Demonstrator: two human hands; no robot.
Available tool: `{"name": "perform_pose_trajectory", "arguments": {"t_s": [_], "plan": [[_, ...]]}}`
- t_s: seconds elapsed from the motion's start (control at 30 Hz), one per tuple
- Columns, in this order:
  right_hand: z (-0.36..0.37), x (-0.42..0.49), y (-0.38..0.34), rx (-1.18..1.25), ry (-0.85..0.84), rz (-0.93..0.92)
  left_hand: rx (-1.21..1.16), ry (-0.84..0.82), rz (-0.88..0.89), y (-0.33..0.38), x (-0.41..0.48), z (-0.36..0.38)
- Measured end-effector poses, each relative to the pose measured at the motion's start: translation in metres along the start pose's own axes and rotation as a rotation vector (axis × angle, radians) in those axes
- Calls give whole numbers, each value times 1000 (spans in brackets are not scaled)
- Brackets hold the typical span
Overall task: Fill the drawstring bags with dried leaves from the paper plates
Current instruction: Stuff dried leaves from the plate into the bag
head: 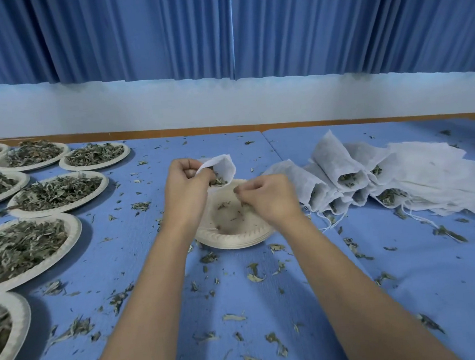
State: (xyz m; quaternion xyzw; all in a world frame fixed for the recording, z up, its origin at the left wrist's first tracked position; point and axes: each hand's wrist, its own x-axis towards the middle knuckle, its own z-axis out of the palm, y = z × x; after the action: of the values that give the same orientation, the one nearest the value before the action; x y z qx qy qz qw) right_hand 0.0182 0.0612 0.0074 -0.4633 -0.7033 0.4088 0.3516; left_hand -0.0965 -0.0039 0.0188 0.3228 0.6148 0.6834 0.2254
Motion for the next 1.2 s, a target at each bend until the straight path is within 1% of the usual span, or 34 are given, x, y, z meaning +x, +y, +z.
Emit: {"name": "perform_pose_trajectory", "arguments": {"t_s": [0.07,0.1,0.13,0.17,0.23,0.33,0.5,0.57,0.63,0.73,0.8,0.87,0.97,1.03,1.1,1.2], "plan": [[-14,1,-7,414,-40,119,-26,-19,-12,1,-2,2],[-19,2,-11,571,-85,137,-15,-20,-3,0,-2,3],[-24,2,-16,670,-130,137,7,-22,14,0,-3,5],[-26,1,-20,698,-162,124,29,-25,37,-1,-3,6],[-25,-1,-25,589,-158,81,56,-35,77,-2,-7,10],[-15,-5,-27,389,-48,45,70,-69,106,-2,-14,15],[-3,-7,-21,135,167,-34,41,-120,109,-3,-21,28],[0,-9,-18,96,209,-72,25,-146,101,-5,-23,34],[1,-7,-16,158,240,-67,16,-172,87,-7,-25,39],[0,-6,-15,299,195,18,27,-192,75,-9,-26,39],[-2,-6,-16,367,104,55,87,-200,77,-10,-24,36],[-4,-7,-21,388,-21,43,156,-202,87,-11,-23,32],[-8,-8,-32,436,-155,84,162,-163,82,-11,-21,26],[-11,-9,-37,485,-208,106,162,-132,90,-9,-19,23],[-13,-10,-37,441,-218,103,168,-104,111,-9,-17,21],[-10,-11,-40,280,-191,49,164,-67,155,-11,-15,19]]}}
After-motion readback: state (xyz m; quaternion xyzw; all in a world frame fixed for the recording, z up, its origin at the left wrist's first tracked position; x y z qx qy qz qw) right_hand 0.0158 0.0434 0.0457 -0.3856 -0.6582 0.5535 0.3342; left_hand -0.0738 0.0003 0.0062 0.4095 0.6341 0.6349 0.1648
